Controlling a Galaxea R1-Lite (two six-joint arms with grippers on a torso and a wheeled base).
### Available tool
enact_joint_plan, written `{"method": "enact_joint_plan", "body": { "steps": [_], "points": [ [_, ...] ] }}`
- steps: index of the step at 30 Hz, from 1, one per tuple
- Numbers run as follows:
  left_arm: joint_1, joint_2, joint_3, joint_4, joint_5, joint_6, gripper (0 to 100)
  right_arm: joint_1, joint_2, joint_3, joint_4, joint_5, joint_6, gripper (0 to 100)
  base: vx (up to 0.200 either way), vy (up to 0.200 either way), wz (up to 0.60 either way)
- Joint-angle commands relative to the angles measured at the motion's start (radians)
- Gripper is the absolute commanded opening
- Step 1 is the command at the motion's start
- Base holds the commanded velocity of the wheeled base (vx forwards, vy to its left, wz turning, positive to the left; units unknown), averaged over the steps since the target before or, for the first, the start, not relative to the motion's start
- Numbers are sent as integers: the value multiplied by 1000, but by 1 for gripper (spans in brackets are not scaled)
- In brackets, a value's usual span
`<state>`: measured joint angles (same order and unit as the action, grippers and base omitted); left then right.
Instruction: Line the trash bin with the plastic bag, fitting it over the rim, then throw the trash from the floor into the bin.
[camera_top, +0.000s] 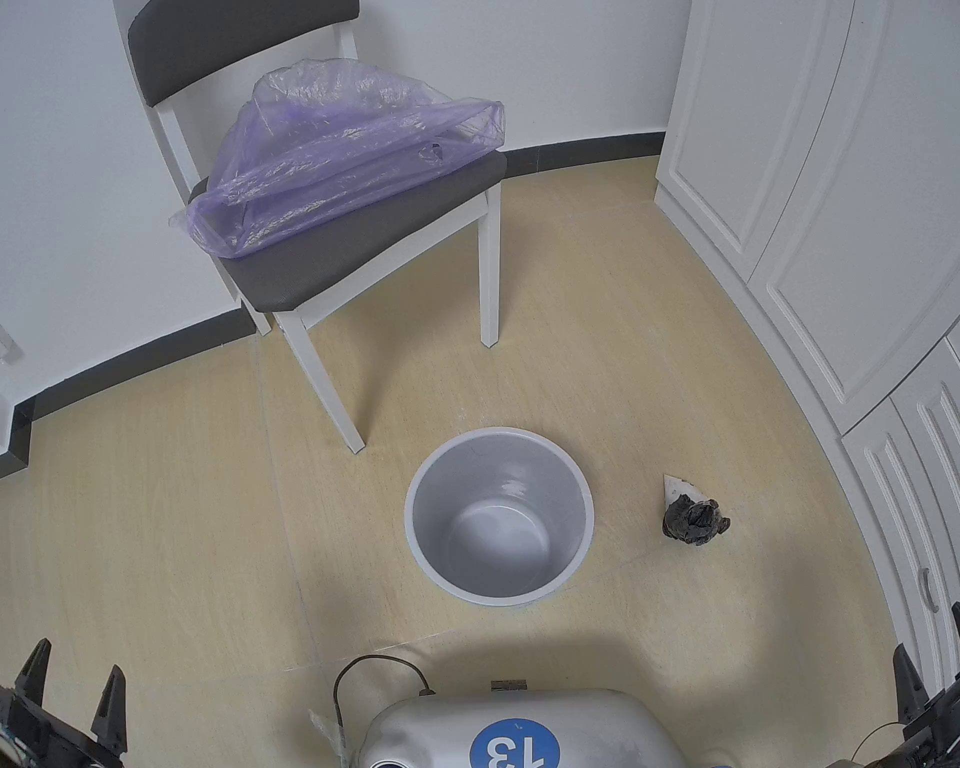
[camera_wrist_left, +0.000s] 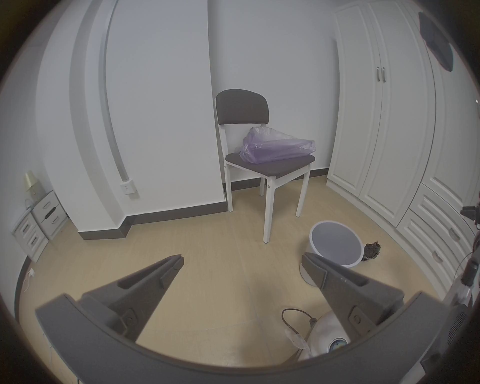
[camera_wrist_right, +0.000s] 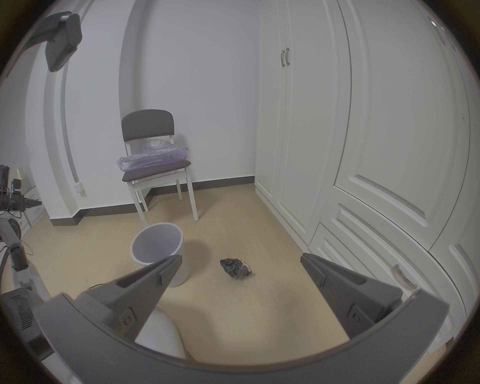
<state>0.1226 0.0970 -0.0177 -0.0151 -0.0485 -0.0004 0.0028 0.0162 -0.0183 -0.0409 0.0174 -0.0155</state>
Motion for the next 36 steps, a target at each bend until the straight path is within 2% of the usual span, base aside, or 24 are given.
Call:
{"method": "enact_joint_plan", "body": {
  "steps": [1,2,3,6,10,14,17,22,27,32,36],
  "points": [
    [-17,1,-61,-126,-22,-98,100,3,-16,-92,-82,41,140,100,0,0,0],
    [-20,3,-67,-131,-25,-107,100,3,-16,-97,-80,44,144,100,0,0,0],
    [-67,9,-127,-144,-39,-185,100,0,11,-130,-56,49,161,100,0,0,0],
    [-123,24,-202,-112,-31,-173,100,-12,62,-166,-22,47,160,100,0,0,0],
    [-129,151,-354,0,-28,-122,100,-18,291,-287,-53,47,164,100,0,0,0],
    [-126,313,-446,4,-5,-93,100,-20,489,-361,-172,45,169,100,0,0,0],
    [-129,429,-484,1,22,-27,100,-18,614,-367,-283,44,167,100,0,0,0],
    [-132,555,-504,-51,27,42,100,-12,731,-365,-361,44,158,100,0,0,0],
    [-135,681,-565,-86,30,166,100,-7,817,-381,-433,44,158,100,0,0,0],
    [-138,814,-645,-89,33,186,100,56,846,-382,-470,42,169,100,0,0,0],
    [-138,914,-717,-105,45,186,100,88,852,-381,-468,13,170,100,0,0,0]
  ]
}}
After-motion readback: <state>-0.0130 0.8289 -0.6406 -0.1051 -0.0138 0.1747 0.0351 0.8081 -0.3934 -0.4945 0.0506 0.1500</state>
